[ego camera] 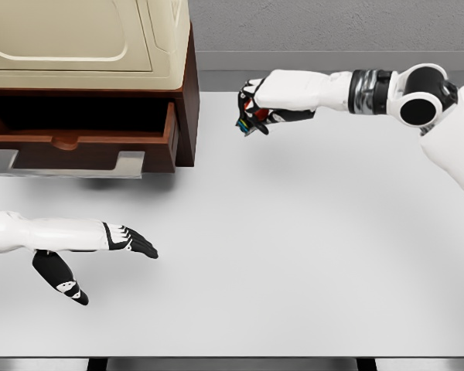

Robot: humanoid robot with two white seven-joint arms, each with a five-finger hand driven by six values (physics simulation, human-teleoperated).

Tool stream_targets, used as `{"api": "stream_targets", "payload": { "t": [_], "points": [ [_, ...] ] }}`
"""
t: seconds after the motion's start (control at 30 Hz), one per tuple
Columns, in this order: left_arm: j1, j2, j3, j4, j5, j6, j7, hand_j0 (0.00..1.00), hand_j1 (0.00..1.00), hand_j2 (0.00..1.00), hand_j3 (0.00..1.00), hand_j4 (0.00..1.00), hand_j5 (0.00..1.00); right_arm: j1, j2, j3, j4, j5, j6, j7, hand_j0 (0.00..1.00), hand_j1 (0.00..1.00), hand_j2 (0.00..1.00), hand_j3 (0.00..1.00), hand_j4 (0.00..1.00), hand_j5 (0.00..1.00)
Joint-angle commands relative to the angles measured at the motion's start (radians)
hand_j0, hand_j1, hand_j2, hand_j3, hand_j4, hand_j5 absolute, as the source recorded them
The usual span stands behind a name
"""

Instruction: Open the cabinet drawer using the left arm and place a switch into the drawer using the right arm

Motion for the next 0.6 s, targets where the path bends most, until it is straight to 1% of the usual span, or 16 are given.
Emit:
{"api": "stream_targets", "payload": {
  "t": [0.0,0.03,0.07,0.1,0.13,0.2,0.4,0.5,0.57],
  "points": [
    [0.0,0.0,0.001,0.0,0.008,0.002,0.0,1.0,1.0,1.0,1.0,1.0,1.0,0.0,-0.001,0.008,-0.079,-0.011,0.005,-0.002,0.15,0.15,0.15,0.15,0.15,0.15],
    [0.0,0.0,0.001,0.0,0.008,0.002,0.0,1.0,1.0,1.0,1.0,1.0,1.0,0.0,-0.004,0.017,-0.13,-0.011,0.005,-0.002,0.17,0.17,0.17,0.17,0.17,0.17],
    [0.0,0.002,0.001,0.0,0.008,0.002,0.0,1.0,1.0,1.0,1.0,1.0,1.0,0.0,-0.004,0.019,-0.162,-0.011,0.005,-0.002,0.17,0.17,0.17,0.17,0.17,0.17],
    [0.0,0.002,0.001,0.0,0.008,0.002,0.0,1.0,1.0,1.0,1.0,1.0,1.0,-0.005,-0.004,0.019,-0.185,-0.011,0.005,-0.002,0.16,0.16,0.16,0.16,0.16,0.16],
    [0.0,0.003,0.001,0.0,0.008,0.002,0.0,1.0,1.0,1.0,1.0,1.0,1.0,-0.014,-0.003,0.02,-0.19,-0.011,0.005,-0.002,0.15,0.15,0.15,0.15,0.15,0.15],
    [0.0,0.003,0.001,0.0,0.008,0.002,0.0,1.0,1.0,1.0,1.0,1.0,1.0,-0.041,0.019,0.049,-0.19,-0.011,0.005,-0.002,0.15,0.15,0.15,0.15,0.15,0.15],
    [0.0,0.007,0.001,0.0,0.008,0.002,0.0,1.0,1.0,1.0,1.0,1.0,1.0,-0.12,0.117,0.094,-0.179,-0.012,0.005,-0.002,0.15,0.15,0.15,0.15,0.15,0.15],
    [0.0,0.01,0.001,0.0,0.008,0.002,0.0,1.0,1.0,1.0,1.0,1.0,1.0,-0.153,0.154,0.112,-0.157,-0.012,0.005,-0.002,0.15,0.15,0.15,0.15,0.15,0.15],
    [0.0,0.01,0.001,0.0,0.008,0.002,0.0,1.0,1.0,1.0,1.0,1.0,1.0,-0.17,0.181,0.121,-0.124,-0.012,0.005,-0.002,0.15,0.15,0.15,0.15,0.15,0.15]
  ]
}}
